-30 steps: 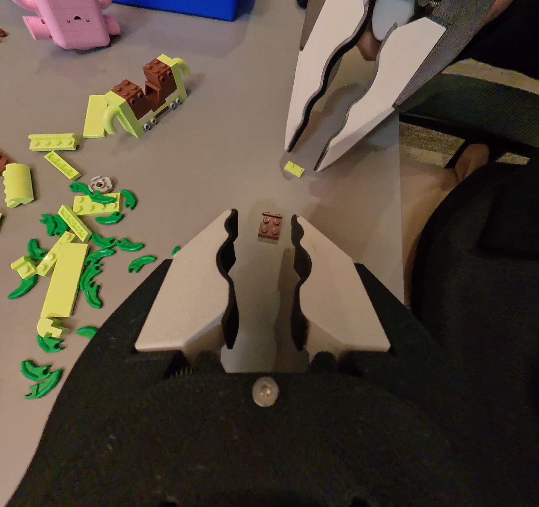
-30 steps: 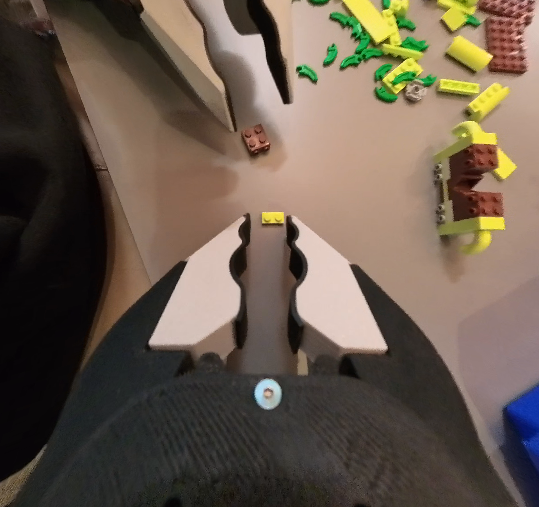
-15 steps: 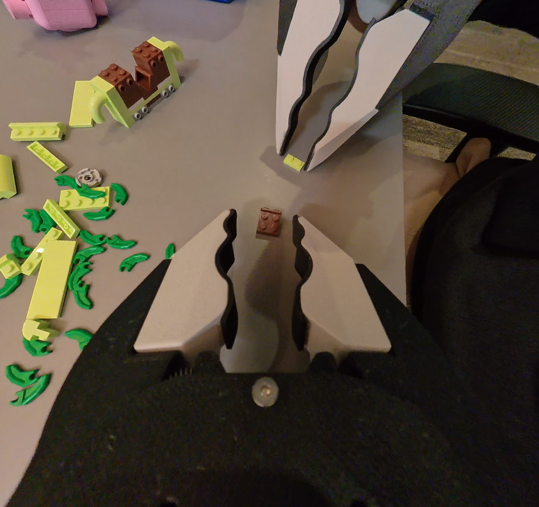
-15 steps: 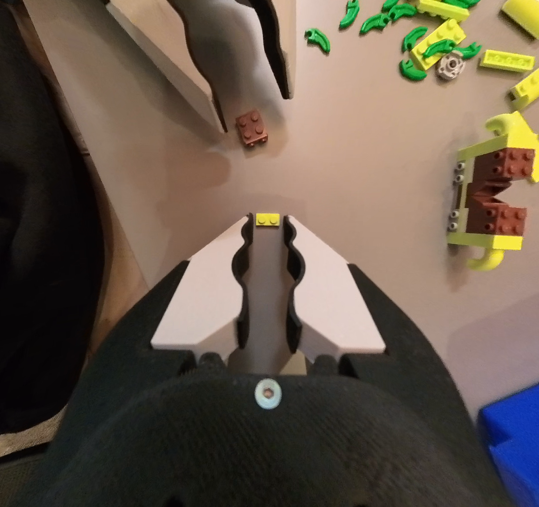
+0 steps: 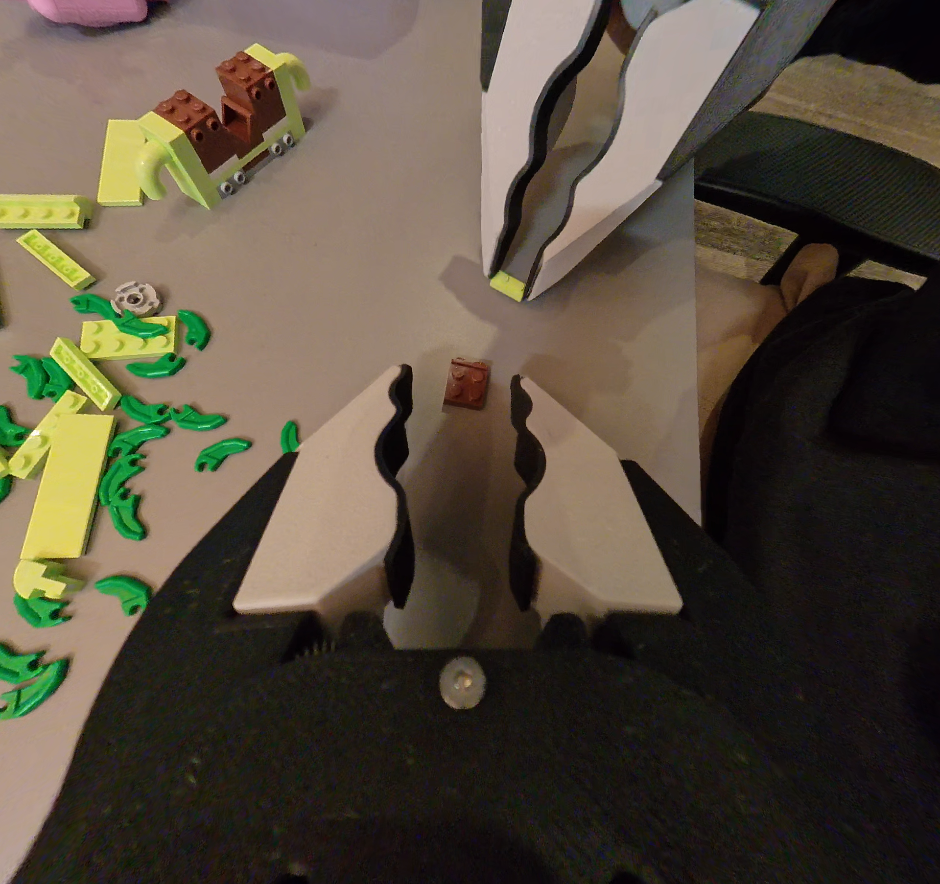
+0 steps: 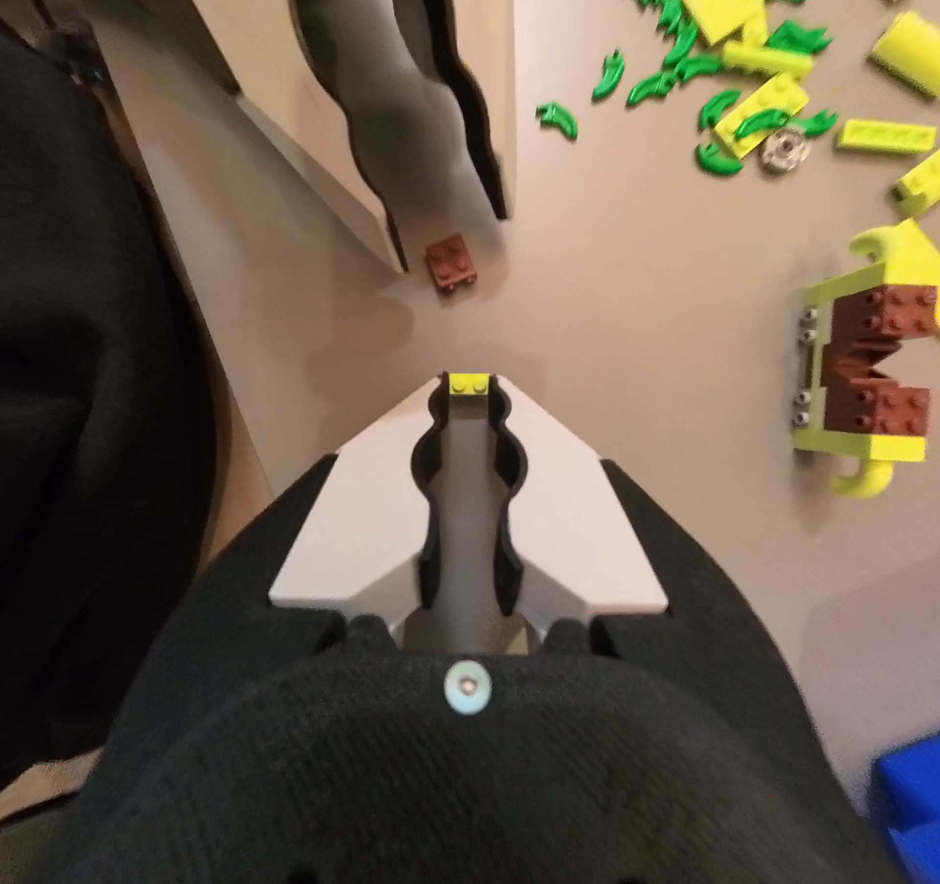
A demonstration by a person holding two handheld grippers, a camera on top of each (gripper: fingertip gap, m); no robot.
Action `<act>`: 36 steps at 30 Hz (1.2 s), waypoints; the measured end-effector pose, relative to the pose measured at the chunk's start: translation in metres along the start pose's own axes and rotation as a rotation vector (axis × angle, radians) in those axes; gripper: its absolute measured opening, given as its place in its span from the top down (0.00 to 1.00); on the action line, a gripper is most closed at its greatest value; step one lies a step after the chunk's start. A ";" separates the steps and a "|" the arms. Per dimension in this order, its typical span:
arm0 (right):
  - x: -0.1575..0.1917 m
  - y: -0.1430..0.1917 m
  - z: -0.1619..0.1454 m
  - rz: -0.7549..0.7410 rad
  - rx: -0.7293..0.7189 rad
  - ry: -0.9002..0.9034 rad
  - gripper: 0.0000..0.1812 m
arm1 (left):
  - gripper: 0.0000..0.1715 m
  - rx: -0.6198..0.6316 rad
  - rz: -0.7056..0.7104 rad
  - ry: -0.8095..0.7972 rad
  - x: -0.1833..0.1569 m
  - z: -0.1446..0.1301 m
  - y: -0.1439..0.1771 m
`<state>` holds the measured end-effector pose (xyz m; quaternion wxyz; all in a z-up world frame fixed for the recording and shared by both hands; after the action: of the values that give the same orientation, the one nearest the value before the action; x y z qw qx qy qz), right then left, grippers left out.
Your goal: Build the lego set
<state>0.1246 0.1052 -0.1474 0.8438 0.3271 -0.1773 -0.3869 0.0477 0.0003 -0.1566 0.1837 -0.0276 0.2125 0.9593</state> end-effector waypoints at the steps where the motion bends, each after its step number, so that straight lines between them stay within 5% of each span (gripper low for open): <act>1: 0.000 0.002 0.003 -0.001 -0.043 -0.003 0.93 | 0.79 0.008 0.002 0.003 0.000 -0.001 -0.001; 12: 0.005 0.007 0.007 0.038 -0.346 0.030 0.93 | 0.92 0.090 -0.035 -0.003 -0.002 -0.006 -0.009; 17: 0.008 0.019 0.021 0.122 -0.576 0.001 0.93 | 0.93 -0.214 -0.228 0.176 -0.010 0.017 0.005; 21: 0.006 0.030 0.025 0.198 -0.670 -0.080 0.93 | 0.93 -0.335 -0.303 0.274 -0.008 0.023 0.014; 27: 0.007 0.030 0.022 0.322 -0.766 -0.205 0.93 | 0.93 -0.429 -0.411 0.342 -0.013 0.029 0.016; 36: 0.005 0.028 0.021 0.371 -0.817 -0.318 0.93 | 0.93 -0.460 -0.390 0.351 -0.012 0.031 0.017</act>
<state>0.1313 0.1059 -0.1121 0.9205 -0.1321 -0.1930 -0.3129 0.0537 -0.0055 -0.1205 0.3133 -0.2731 0.0096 0.9095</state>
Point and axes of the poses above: each gripper's, where its closed fingertips meet, y back along the fingers, z out of its top, x = y × z across the jaws, the point moved 7 cm from there along y, back along the fingers, and after that the axes turned 15 degrees about -x, right-handed, at the moved point
